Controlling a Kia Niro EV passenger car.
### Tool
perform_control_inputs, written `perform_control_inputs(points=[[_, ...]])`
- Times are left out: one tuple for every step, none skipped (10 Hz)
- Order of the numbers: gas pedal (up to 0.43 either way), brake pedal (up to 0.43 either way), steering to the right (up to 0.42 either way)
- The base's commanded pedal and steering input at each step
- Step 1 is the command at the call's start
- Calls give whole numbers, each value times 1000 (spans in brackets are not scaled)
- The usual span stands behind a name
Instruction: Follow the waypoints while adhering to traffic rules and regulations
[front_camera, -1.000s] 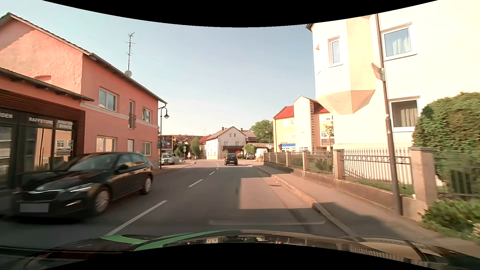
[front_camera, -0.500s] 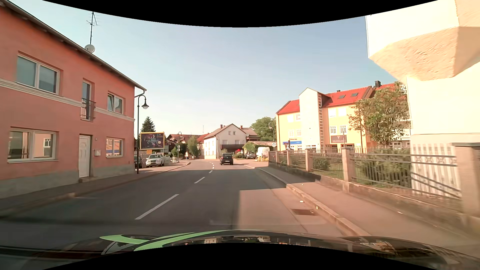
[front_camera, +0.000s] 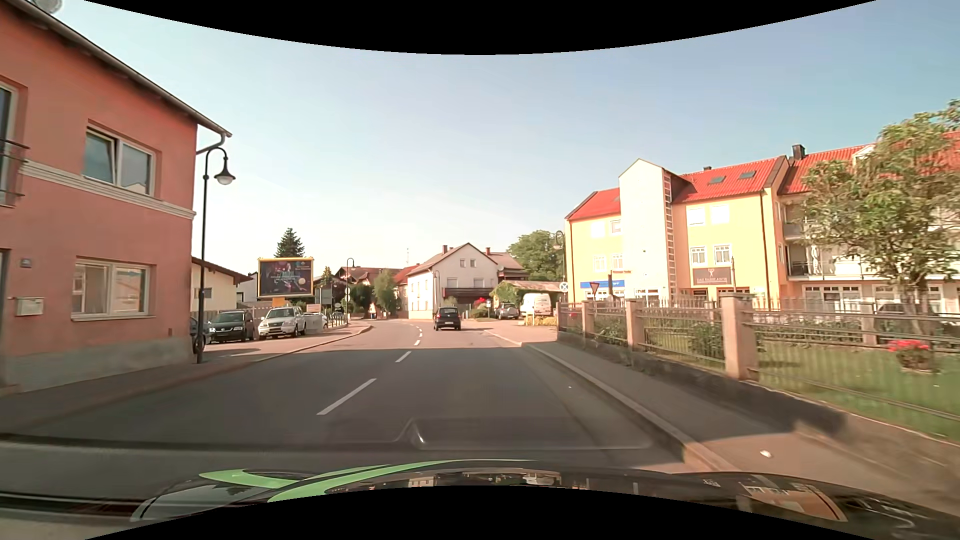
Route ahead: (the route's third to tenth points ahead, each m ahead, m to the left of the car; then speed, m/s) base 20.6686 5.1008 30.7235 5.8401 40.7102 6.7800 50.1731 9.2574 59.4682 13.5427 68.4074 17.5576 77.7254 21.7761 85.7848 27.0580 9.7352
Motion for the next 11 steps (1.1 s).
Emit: perform_control_inputs(points=[[110, 0, -20], [98, 0, -20], [98, 0, -20], [98, 0, -20], [98, 0, -20], [98, 0, -20], [98, 0, -20], [98, 0, -20], [98, 0, -21], [98, 0, -20], [98, 0, -20]])
